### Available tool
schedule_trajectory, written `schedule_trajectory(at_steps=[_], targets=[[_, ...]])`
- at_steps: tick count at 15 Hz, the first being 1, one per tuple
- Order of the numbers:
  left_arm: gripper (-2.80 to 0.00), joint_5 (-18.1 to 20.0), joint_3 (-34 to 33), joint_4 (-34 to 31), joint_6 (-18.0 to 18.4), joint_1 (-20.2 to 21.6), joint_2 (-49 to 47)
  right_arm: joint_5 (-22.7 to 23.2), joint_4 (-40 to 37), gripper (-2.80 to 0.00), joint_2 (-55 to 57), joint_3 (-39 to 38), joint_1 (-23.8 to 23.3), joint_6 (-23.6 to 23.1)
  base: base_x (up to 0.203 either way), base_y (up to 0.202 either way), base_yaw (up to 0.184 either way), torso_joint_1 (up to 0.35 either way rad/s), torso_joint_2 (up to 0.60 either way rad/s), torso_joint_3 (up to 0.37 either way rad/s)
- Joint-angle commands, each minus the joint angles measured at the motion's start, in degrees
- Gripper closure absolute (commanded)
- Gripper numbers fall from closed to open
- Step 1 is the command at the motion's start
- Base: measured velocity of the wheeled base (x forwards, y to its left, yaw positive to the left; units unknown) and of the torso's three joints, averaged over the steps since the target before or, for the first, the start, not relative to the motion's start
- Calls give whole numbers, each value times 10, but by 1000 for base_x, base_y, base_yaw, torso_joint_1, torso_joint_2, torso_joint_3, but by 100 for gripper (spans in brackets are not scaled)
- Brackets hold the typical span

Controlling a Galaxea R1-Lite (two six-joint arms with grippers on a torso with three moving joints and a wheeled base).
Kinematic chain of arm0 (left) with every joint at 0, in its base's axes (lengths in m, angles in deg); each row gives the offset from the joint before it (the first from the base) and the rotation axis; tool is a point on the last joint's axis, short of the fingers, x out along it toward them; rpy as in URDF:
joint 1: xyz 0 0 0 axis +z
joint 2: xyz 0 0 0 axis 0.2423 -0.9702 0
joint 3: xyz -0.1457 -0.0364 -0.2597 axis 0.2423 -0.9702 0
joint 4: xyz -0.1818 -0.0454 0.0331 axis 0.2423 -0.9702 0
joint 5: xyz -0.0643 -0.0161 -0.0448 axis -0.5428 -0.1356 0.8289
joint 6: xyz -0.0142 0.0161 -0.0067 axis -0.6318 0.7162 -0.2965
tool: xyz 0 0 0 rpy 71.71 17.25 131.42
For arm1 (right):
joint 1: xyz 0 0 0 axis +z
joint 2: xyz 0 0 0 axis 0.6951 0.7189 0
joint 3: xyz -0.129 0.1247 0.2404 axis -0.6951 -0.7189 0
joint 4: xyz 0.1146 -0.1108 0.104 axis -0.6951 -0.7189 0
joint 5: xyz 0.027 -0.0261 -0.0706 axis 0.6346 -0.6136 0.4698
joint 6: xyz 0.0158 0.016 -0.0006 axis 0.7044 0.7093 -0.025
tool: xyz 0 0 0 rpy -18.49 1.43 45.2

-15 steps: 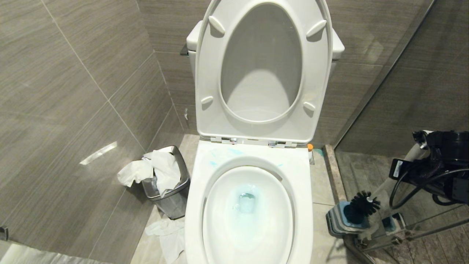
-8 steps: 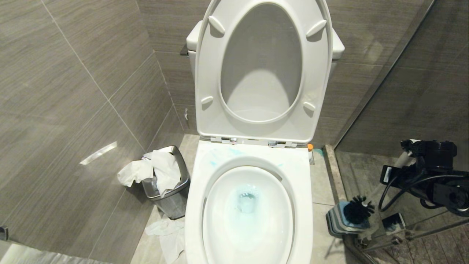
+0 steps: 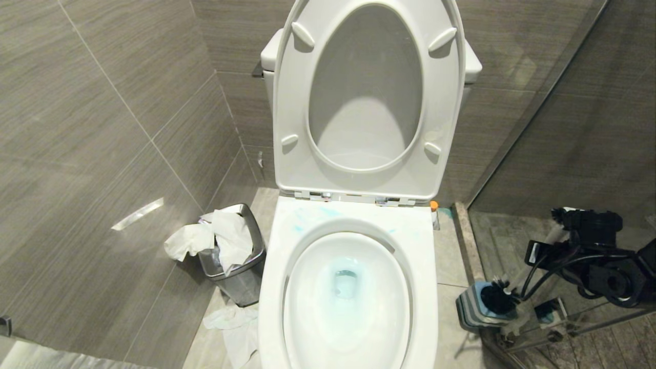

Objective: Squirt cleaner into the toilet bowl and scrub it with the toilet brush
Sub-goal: Put the toilet brush back

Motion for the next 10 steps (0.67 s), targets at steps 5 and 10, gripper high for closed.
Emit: schedule_trajectory(at_steps=[5,10], targets=[[0,0,-1,0,0,0,0,1,56,0,53,-2,-14,-28,0,0,0,0,0,0],[0,0,-1,0,0,0,0,15,64,0,50,-9,-15,-32,0,0,0,0,0,0]])
